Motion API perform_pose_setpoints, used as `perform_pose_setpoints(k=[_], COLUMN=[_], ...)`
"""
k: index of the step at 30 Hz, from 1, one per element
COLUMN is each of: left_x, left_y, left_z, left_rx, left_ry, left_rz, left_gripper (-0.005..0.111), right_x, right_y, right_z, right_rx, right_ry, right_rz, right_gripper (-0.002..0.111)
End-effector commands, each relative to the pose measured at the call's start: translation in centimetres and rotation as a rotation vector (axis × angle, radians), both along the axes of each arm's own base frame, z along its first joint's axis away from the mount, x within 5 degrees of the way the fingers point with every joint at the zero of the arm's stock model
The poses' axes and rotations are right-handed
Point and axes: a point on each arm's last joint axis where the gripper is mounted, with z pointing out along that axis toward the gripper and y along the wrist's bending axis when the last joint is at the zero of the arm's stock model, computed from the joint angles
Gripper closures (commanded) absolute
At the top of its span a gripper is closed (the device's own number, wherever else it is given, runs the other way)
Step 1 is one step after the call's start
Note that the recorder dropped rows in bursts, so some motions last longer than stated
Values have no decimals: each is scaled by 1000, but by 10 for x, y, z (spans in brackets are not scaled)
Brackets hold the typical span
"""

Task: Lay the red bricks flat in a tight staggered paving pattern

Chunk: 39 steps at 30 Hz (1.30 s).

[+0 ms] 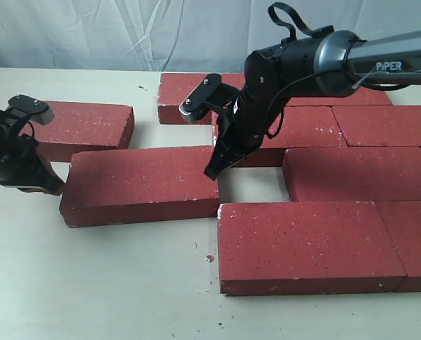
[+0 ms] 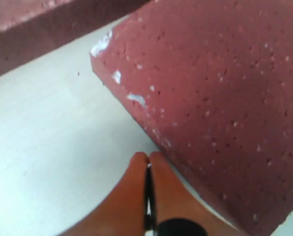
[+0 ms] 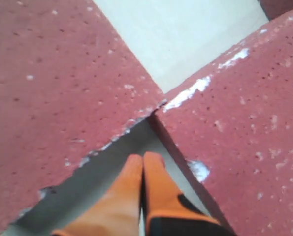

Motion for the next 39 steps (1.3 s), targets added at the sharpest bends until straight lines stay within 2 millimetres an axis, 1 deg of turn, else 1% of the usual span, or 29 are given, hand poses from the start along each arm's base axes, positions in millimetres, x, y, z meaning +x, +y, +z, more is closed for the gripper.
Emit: perform_pose_setpoints(k=[1, 7, 11, 23, 33, 39], left_x=[-3, 0, 0, -2, -2, -3], left_y=[2, 1, 1, -2, -2, -2], left_z=[-2, -1, -1, 0, 0, 0], left_rx=[51, 27, 24, -3, -3, -5], left_ry=[34, 15, 18, 41, 41, 46], left_rz=[-15, 32, 30, 16, 16, 12], left_gripper=[107, 107, 107, 107, 107, 107], right_x=[12, 13, 8, 0, -9, -10], right_y=[-6, -5, -1, -1, 5, 4], right_z=[-10, -10, -11, 0, -1, -1], right_rx=[9, 45, 88, 106, 89, 79], right_ry=[-44, -33, 19, 89, 136, 154], right_rz=[-21, -51, -88, -108, -73, -70], right_gripper=[109, 109, 109, 109, 109, 109])
